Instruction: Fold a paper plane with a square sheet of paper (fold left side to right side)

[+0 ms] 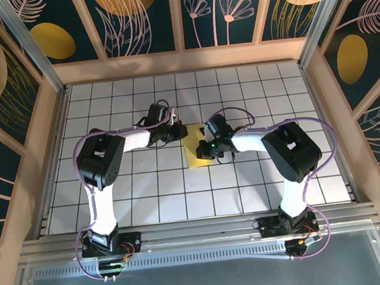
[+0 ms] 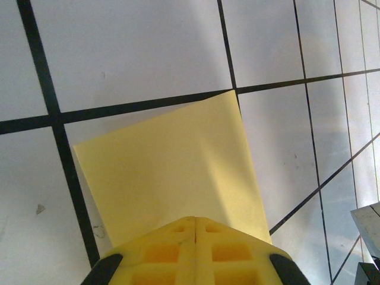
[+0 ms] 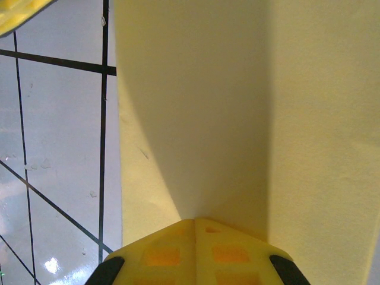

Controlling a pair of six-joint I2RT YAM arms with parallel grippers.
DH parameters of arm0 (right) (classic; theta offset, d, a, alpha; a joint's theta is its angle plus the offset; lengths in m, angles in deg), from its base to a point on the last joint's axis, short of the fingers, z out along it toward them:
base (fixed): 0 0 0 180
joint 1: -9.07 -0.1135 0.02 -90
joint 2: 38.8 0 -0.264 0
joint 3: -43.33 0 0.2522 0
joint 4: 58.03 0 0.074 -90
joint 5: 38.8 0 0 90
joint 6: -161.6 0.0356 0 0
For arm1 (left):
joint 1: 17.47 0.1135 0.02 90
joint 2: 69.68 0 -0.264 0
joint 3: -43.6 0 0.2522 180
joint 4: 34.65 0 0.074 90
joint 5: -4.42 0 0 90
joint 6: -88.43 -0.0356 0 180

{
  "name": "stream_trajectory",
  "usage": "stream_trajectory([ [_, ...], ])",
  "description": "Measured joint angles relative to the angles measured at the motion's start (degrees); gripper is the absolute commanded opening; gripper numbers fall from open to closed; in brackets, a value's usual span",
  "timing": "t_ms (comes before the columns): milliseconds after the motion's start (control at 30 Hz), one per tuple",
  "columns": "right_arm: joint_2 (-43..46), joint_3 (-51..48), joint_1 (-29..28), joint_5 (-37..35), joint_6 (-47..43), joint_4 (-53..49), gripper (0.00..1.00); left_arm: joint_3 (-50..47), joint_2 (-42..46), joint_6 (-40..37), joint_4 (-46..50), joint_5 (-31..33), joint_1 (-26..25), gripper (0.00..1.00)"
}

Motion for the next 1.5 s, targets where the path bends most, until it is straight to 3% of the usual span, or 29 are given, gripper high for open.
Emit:
stream_trajectory([
  [467, 0.00, -0.02, 0.00, 0.00, -0.04, -0.02, 0.00, 3.72, -3.76, -1.22, 1.22, 5.09, 0.11, 0.04],
  [933, 0.04, -0.11, 0.00, 0.00, -0.04, 0.02, 0.00, 5.95, -5.86, -1.16, 0.76, 1.27, 2.78, 0.05],
  [1200, 0.15, -0.57, 0.04, 0.13, -0.02, 0.74, 0.00, 8.96, -7.82, -1.53, 0.59, 2.49, 5.40, 0.05],
  [1500, 0.42, -0.92, 0.07, 0.24, 0.37, 1.36, 0.00, 3.28, -3.21, -1.86, 0.33, 5.46, 6.25, 0.05],
])
